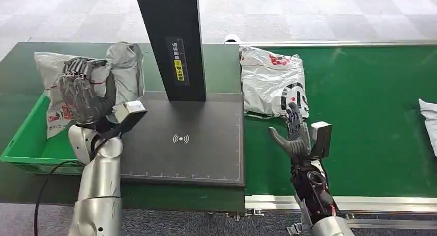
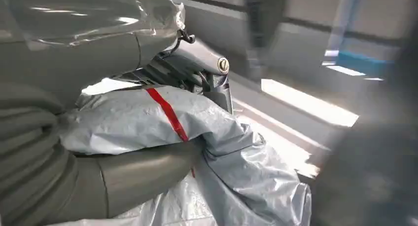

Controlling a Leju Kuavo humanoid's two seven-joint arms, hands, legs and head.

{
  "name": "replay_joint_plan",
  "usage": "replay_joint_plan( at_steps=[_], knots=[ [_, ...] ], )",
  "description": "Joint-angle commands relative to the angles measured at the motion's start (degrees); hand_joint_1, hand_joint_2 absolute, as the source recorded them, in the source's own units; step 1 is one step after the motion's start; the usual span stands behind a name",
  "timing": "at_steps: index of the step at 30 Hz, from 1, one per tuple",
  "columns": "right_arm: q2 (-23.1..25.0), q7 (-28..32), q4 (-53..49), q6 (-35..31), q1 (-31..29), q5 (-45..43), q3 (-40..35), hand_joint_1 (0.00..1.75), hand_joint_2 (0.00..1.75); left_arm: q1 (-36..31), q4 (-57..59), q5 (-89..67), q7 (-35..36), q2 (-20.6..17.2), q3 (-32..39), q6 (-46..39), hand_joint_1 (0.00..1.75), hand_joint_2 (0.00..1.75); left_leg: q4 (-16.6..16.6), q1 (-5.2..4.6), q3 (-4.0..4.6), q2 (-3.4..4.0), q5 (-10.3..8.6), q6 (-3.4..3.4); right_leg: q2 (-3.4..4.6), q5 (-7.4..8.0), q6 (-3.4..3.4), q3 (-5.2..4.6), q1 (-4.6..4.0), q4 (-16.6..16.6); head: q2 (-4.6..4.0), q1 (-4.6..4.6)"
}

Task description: Moved the parcel from conveyor to table for the left to box.

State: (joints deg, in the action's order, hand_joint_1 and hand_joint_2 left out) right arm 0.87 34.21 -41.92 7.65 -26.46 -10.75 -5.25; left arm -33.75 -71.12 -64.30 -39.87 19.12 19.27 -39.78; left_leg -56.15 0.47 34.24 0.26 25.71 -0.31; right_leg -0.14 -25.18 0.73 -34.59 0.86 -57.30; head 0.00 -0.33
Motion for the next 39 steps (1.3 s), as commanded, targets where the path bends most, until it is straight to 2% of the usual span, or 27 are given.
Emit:
replay_joint_plan(
  at_steps=[1, 13, 17, 20, 31, 32, 33, 37, 39],
  knots=[
    [0.0, -0.54, -0.33, -0.05, -0.56, 0.17, -1.26, 0.0, 1.75, -6.83, 10.31, -0.6, -0.13, 0.88, 15.63, -0.22, 1.75, 1.75, -0.01, 0.04, -0.13, -0.07, 0.05, 0.01, -0.04, -0.05, -0.05, 0.17, -0.04, 0.03, 0.0, 0.02],
    [0.0, -0.54, -0.33, -0.05, -0.56, 0.17, -1.26, 0.0, 1.75, -6.83, 10.31, -0.6, -0.13, 0.88, 15.63, -0.22, 1.75, 1.75, -0.02, 0.02, -0.04, -0.08, 0.04, -0.01, -0.04, -0.04, -0.05, 0.09, -0.03, 0.02, 0.0, 0.04],
    [0.46, -0.54, -0.83, -0.36, -0.09, 0.84, -0.62, 0.0, 1.75, -9.95, 15.64, -4.88, 0.31, 0.88, 24.35, -0.22, 1.75, 1.75, -0.01, 0.03, -0.1, -0.07, 0.05, 0.0, -0.02, -0.04, -0.05, 0.14, -0.04, 0.04, 0.0, 0.04],
    [0.77, -0.82, -1.06, -0.22, -0.14, 1.27, -0.52, 0.0, 1.75, -10.21, 15.44, -6.84, -0.06, 0.88, 26.95, -0.22, 1.75, 1.75, 0.02, 0.01, -0.15, -0.02, 0.05, 0.0, 0.03, -0.04, -0.05, 0.17, -0.02, 0.05, 0.0, 0.04],
    [1.5, -1.15, 0.81, 0.25, -2.42, 1.83, -0.86, 0.0, 1.75, -8.73, 13.85, -7.85, 1.03, 0.88, 25.44, -0.22, 1.75, 1.75, -0.04, 0.05, -0.18, 0.01, 0.11, 0.01, 0.05, -0.06, -0.07, 0.24, -0.06, 0.04, 0.0, 0.04],
    [1.5, -1.15, 0.81, 0.25, -2.42, 1.83, -0.86, 0.0, 1.75, -8.73, 13.85, -7.85, 1.03, 0.88, 25.44, -0.22, 0.68, 1.75, -0.02, 0.06, -0.22, 0.01, 0.11, 0.01, 0.06, -0.06, -0.08, 0.28, -0.07, 0.07, 0.0, 0.02],
    [1.64, -0.44, 1.5, 0.89, -3.15, 1.95, -1.01, 0.0, 1.75, -7.99, 16.21, -12.19, 5.54, 0.88, 24.03, -0.22, 0.02, 1.75, 0.0, 0.04, -0.2, -0.03, 0.09, 0.01, 0.03, -0.06, -0.08, 0.26, -0.06, 0.06, -0.02, 0.04],
    [2.55, 0.33, 3.74, 0.49, -5.71, 2.04, -0.7, 0.0, 1.75, -5.84, 12.41, -12.38, 6.54, 0.88, 21.46, -0.22, 0.0, 1.75, 0.0, -0.02, -0.06, 0.04, 0.04, 0.01, 0.08, -0.01, -0.04, 0.06, 0.02, 0.01, -0.02, 0.02],
    [2.62, 0.76, 3.6, 0.41, -5.49, 2.17, -0.58, 0.0, 1.75, -5.01, 7.06, -10.03, 3.76, 0.88, 21.21, -0.22, 0.0, 1.75, -0.02, 0.03, -0.04, 0.09, 0.07, 0.0, 0.13, 0.0, -0.04, 0.05, -0.03, 0.02, 0.0, 0.04]
  ],
)
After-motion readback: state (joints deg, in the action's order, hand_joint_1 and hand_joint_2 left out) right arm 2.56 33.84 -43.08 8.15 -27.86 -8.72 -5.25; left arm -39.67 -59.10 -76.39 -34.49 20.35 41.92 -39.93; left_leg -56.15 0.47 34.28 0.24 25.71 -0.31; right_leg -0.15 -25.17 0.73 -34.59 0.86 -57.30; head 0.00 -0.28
